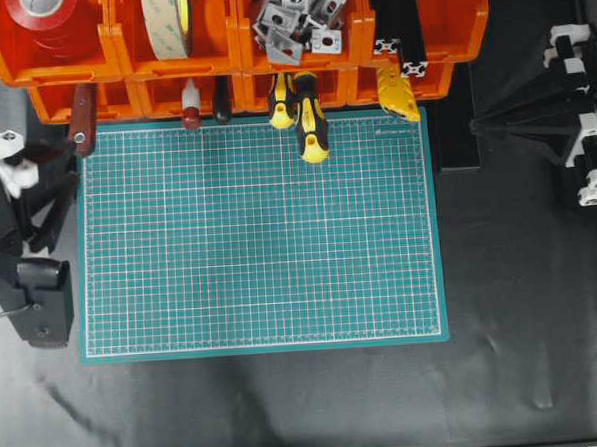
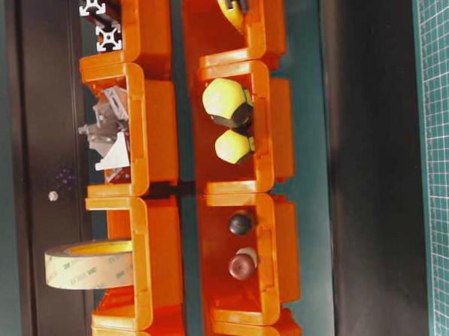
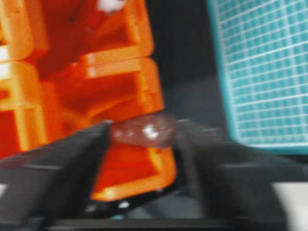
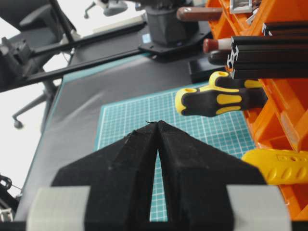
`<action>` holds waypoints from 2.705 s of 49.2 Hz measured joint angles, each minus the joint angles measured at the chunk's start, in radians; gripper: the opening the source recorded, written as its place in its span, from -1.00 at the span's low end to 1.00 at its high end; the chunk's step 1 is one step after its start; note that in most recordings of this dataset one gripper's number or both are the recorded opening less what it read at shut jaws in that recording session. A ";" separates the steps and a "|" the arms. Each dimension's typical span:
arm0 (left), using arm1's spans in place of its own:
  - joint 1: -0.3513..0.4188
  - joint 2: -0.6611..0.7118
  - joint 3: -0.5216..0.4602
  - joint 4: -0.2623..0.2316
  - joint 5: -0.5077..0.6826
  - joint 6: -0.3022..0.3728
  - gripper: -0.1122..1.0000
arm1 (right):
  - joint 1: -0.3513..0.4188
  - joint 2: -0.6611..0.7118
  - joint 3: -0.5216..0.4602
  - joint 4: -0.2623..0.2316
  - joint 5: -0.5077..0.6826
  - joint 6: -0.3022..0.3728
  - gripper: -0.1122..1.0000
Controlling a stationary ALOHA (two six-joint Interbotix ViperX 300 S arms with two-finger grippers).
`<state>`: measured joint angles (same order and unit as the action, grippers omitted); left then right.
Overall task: Pick scraper from container rack with left arm.
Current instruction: 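Close the left gripper on the brown wooden scraper handle, then pull the scraper out of the rack and carry it over the mat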
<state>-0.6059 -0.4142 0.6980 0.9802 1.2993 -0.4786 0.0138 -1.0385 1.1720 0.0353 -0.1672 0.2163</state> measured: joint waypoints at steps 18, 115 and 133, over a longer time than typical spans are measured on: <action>0.163 0.002 0.080 -0.008 -0.124 -0.008 0.84 | 0.000 -0.006 0.000 0.000 0.008 0.000 -0.78; -0.238 0.189 -0.396 -0.018 0.038 0.133 -0.43 | 0.000 -0.048 0.034 0.000 0.037 0.002 -0.78; -0.054 0.348 -0.391 -0.018 -0.304 0.318 -0.43 | 0.000 -0.069 0.034 0.002 0.060 0.067 -0.78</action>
<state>-0.6596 -0.0660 0.3068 0.9618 0.9956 -0.1611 0.0138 -1.1075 1.2057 0.0368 -0.1074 0.2838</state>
